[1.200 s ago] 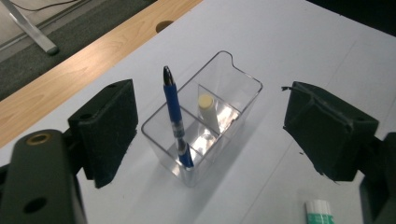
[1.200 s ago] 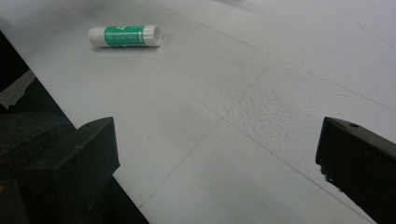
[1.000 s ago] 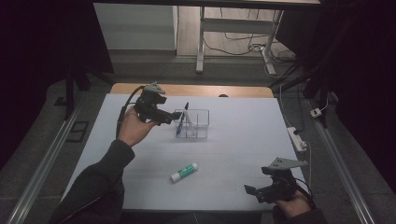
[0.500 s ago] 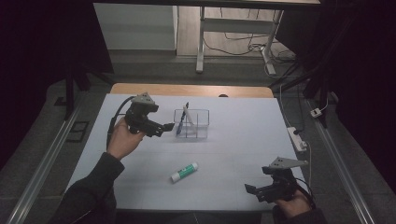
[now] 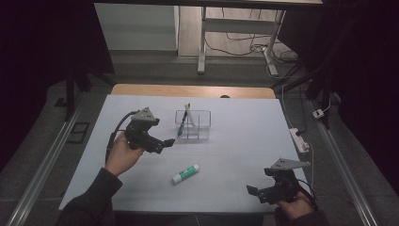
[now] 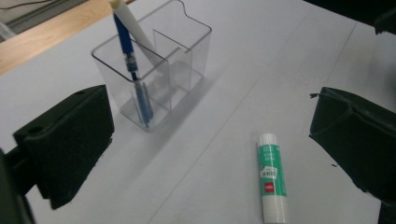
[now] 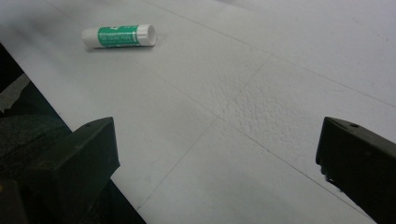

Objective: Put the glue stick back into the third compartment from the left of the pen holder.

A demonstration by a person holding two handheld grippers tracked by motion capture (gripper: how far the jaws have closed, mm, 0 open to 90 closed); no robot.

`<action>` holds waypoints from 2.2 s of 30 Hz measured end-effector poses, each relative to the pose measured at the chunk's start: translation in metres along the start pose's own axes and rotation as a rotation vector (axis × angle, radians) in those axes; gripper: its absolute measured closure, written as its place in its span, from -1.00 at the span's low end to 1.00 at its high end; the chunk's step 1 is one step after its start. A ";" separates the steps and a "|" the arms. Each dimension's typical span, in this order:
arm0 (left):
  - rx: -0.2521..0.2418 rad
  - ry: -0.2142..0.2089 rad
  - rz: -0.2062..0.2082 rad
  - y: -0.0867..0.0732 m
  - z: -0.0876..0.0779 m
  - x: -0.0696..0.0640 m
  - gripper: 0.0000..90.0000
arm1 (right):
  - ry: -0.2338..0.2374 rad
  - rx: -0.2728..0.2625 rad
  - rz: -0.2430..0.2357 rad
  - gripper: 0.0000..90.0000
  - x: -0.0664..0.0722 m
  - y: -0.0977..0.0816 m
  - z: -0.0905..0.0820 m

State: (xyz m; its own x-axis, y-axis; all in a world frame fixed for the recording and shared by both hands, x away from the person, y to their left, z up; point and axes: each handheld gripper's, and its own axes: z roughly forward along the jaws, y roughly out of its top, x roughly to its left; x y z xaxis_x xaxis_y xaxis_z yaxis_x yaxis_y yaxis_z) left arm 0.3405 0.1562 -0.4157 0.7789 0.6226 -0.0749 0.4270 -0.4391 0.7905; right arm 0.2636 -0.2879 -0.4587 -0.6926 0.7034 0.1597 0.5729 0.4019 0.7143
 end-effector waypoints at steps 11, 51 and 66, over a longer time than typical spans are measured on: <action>0.079 -0.047 -0.028 -0.019 0.016 -0.019 -1.00 | -0.011 0.001 -0.002 -1.00 0.000 0.000 0.000; 0.331 -0.062 0.055 -0.086 0.075 -0.065 0.42 | 0.026 0.018 -0.033 -1.00 0.002 0.000 0.002; 0.303 -0.164 0.023 -0.070 0.065 -0.061 0.45 | 0.023 0.024 -0.052 -1.00 0.004 0.001 0.002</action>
State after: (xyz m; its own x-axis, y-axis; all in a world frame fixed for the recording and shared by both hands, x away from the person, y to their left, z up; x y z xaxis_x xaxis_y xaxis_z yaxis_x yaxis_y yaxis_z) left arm 0.2925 0.1068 -0.5060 0.8428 0.5087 -0.1757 0.5065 -0.6395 0.5784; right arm 0.2623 -0.2840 -0.4587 -0.7314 0.6676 0.1392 0.5464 0.4515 0.7054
